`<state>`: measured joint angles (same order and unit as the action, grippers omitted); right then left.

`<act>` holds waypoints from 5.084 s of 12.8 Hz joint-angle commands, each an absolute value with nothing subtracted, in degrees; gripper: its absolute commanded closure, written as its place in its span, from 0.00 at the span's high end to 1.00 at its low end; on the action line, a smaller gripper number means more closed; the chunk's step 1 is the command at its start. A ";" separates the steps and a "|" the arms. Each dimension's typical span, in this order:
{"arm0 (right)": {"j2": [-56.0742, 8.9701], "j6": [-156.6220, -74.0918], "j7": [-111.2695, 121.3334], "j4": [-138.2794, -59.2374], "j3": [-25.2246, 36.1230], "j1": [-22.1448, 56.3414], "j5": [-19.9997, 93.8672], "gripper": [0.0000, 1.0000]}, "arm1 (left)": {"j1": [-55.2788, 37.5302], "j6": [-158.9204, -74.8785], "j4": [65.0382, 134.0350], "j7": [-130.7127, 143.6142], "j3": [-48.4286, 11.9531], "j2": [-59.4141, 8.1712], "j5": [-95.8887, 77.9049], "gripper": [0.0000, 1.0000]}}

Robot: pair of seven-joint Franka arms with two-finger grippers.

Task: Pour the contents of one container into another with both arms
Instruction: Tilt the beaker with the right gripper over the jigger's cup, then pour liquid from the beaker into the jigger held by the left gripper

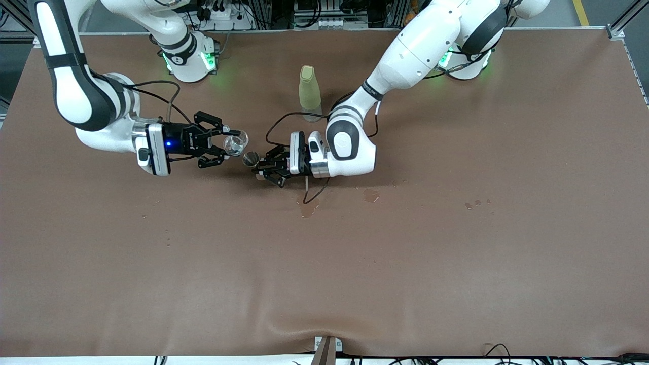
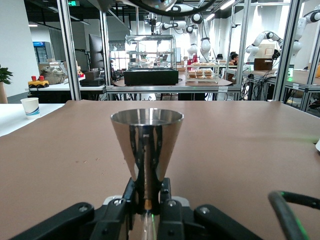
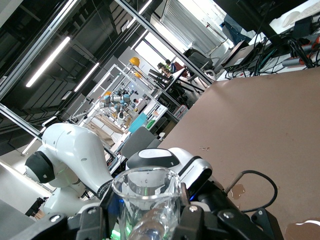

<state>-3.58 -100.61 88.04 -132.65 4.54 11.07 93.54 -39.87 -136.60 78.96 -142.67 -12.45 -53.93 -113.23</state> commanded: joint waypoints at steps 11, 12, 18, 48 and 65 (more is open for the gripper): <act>-0.09 -100.55 84.04 -140.98 5.10 11.16 95.10 0.24 | -41.22 -137.99 76.81 -143.96 -11.87 -55.28 -116.89 0.00; -0.35 -100.72 82.81 -140.89 5.10 11.16 95.10 0.24 | -41.13 -137.99 76.82 -143.96 -11.87 -55.28 -116.89 0.00; -2.11 -101.16 77.36 -140.80 5.10 11.42 95.80 0.23 | -40.87 -137.90 77.17 -144.05 -11.87 -54.76 -116.81 0.00; -5.10 -103.45 58.11 -137.64 5.10 13.97 97.65 0.20 | -40.78 -137.81 77.17 -143.17 -11.87 -54.67 -118.56 0.00; -7.90 -103.36 44.66 -134.30 5.19 13.98 97.29 0.18 | -40.96 -137.81 77.34 -143.17 -11.87 -54.76 -120.14 0.00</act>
<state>-6.58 -103.41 46.74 -135.59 4.78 13.38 96.57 -40.41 -137.17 78.17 -142.59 -11.95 -54.52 -117.83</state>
